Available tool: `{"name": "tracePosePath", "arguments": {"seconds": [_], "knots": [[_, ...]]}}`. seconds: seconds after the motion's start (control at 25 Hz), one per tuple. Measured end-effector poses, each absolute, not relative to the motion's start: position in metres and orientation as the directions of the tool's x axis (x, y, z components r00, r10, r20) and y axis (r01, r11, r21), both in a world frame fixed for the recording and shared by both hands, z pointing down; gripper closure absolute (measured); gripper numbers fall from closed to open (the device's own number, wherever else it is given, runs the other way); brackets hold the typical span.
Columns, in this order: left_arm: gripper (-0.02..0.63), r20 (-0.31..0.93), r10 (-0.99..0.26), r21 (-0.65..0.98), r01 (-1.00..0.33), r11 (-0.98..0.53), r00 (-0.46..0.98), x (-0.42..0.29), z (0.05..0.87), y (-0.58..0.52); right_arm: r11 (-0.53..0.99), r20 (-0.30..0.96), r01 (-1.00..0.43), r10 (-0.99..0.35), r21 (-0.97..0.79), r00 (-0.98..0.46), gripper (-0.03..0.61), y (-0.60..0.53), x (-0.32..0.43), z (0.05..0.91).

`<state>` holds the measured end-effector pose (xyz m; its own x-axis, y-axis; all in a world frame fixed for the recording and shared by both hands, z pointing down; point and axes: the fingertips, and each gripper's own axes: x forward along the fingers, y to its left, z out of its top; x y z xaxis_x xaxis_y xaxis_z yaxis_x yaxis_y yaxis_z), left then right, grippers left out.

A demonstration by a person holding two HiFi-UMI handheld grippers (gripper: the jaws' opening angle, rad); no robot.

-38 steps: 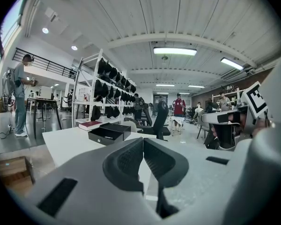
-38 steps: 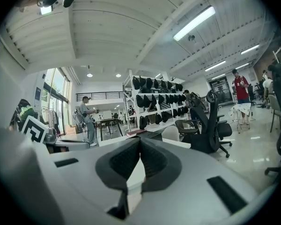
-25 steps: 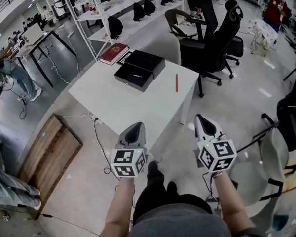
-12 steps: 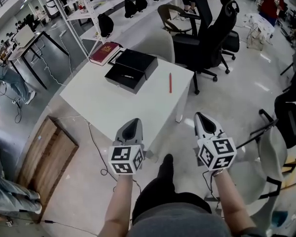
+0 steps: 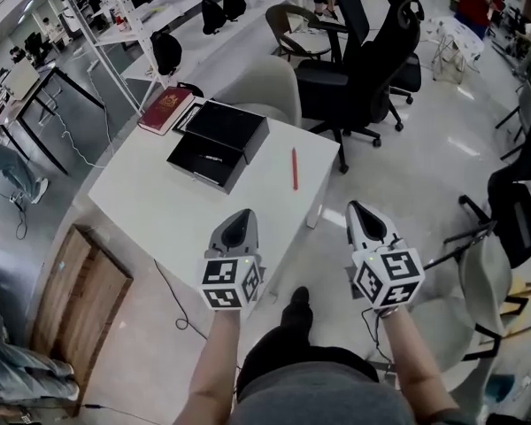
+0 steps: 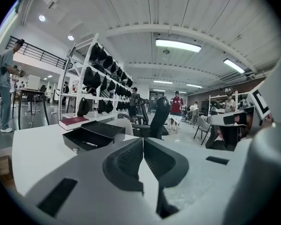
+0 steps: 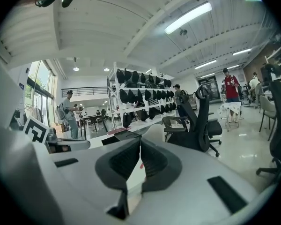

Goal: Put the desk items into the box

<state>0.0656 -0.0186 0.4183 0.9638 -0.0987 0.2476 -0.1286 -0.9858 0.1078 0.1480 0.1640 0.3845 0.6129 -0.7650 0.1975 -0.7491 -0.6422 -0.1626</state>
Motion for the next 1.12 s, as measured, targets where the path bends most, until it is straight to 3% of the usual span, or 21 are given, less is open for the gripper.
{"name": "tracePosePath", "arguments": {"seconds": [0.52,0.96,1.12], "knots": [[0.606,0.292,-0.023,0.139,-0.066,-0.988,0.956,0.146,0.43,-0.042,-0.67,0.244,-0.724,-0.738,-0.163,0.629,0.569,0.135,0.212,0.388],[0.606,0.313,-0.027,0.171,-0.084,-0.982,0.949,0.162,0.443,-0.067,-0.635,0.309,-0.753,-0.761,-0.172,0.57,0.566,0.09,0.232,0.409],[0.606,0.316,-0.038,0.174,-0.097,-0.98,0.948,0.162,0.445,-0.073,-0.61,0.365,-0.763,-0.775,-0.214,0.516,0.536,0.071,0.236,0.428]]}}
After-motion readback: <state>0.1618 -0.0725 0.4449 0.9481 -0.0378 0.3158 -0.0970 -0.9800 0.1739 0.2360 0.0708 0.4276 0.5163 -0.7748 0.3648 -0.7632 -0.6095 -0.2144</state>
